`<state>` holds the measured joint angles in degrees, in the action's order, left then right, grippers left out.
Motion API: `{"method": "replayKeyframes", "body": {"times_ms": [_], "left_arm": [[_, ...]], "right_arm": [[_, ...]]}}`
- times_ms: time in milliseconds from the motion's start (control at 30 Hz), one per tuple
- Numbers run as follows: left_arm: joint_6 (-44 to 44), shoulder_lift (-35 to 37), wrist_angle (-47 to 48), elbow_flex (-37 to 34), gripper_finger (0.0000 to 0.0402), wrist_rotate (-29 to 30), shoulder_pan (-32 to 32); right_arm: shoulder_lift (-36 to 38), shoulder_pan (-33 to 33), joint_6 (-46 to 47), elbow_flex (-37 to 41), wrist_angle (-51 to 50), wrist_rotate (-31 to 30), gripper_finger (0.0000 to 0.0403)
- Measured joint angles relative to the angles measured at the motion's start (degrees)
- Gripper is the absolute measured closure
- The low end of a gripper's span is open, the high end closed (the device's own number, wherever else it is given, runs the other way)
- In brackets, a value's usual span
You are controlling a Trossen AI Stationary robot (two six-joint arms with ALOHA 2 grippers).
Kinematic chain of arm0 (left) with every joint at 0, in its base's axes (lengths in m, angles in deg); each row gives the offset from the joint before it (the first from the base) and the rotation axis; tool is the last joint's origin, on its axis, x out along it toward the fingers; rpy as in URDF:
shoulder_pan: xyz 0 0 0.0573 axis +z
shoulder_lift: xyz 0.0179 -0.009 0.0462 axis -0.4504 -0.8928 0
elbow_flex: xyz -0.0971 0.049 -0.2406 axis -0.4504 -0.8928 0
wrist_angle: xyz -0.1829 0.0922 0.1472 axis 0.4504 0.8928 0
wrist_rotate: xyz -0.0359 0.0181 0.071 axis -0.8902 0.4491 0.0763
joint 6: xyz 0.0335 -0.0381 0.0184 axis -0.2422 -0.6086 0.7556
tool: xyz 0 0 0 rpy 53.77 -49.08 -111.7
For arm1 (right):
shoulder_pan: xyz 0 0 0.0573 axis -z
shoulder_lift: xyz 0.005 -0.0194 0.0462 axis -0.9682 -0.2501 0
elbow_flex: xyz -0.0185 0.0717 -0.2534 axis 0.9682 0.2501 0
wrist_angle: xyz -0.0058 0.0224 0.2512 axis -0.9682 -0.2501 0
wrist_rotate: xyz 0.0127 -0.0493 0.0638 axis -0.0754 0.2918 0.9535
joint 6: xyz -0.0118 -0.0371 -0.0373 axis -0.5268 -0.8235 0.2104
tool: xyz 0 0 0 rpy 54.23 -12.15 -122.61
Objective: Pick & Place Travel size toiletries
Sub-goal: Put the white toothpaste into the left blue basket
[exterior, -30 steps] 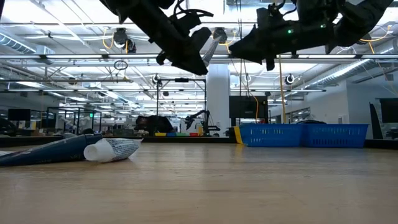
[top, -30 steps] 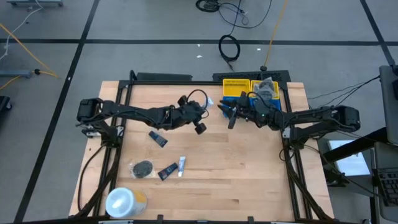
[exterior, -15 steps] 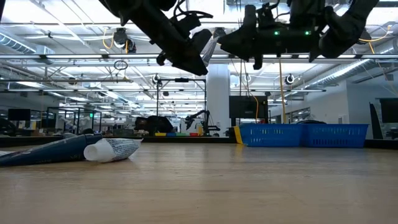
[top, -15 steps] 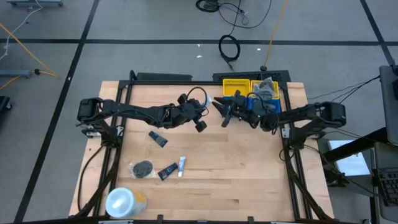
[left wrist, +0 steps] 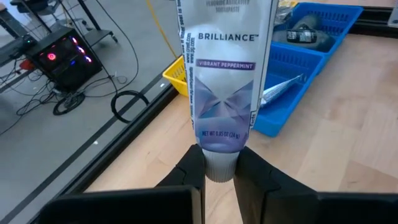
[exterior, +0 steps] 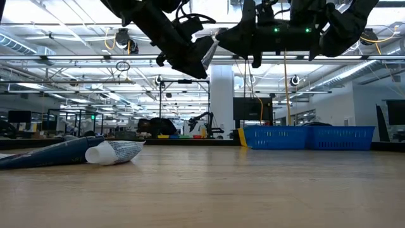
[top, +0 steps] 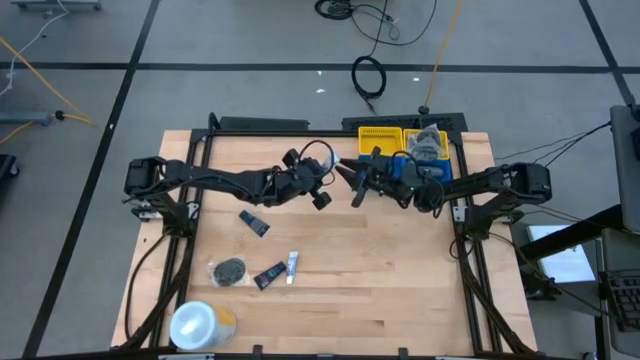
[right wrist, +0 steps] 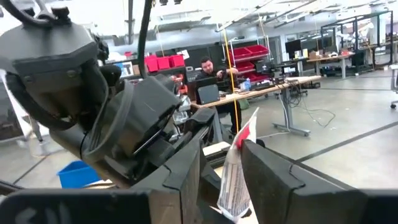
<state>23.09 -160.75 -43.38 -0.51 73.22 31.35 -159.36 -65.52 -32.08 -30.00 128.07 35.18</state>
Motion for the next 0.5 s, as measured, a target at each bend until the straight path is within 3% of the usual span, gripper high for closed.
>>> {"method": "replayKeyframes", "body": {"times_ms": [500], "left_arm": [[0.32, 0.0, -1.8, -0.07, 0.0356, 0.13, 0.0]], "right_arm": [[-2.37, 0.13, 0.01, -2.88, -0.16, -3.17, 0.0293]]}}
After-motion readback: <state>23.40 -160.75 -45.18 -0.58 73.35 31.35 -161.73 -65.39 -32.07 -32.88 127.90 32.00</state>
